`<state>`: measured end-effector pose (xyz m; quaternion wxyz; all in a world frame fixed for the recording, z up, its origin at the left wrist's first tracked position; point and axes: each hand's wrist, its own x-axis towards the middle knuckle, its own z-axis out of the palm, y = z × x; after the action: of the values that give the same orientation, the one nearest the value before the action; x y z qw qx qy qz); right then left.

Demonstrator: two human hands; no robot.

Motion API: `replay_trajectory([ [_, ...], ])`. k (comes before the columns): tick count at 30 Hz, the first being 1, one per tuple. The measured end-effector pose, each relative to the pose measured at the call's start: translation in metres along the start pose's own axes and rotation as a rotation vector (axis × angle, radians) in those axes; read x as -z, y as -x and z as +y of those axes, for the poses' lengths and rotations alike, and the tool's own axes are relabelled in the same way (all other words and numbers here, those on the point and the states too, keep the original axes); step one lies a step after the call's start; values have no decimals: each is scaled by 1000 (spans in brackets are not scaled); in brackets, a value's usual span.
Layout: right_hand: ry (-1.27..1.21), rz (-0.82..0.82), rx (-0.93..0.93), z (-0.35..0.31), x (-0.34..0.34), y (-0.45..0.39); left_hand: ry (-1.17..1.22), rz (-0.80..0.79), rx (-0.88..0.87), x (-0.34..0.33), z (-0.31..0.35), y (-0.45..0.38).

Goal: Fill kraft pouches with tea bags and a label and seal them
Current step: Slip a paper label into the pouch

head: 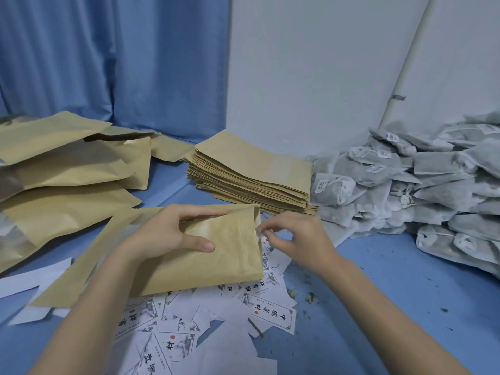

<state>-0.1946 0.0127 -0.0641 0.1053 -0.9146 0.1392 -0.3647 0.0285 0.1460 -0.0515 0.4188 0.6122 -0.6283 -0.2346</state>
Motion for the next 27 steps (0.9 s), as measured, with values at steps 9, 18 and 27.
replay_trajectory([
  [9,159,-243,206,-27,-8,-15,221,-115,-90,-16,28,-12],
  [18,-146,-115,83,-53,57,-43,-111,178,-332,-27,98,-24],
  [27,123,-135,-180,-56,138,-72,-11,254,-511,-46,160,-28],
])
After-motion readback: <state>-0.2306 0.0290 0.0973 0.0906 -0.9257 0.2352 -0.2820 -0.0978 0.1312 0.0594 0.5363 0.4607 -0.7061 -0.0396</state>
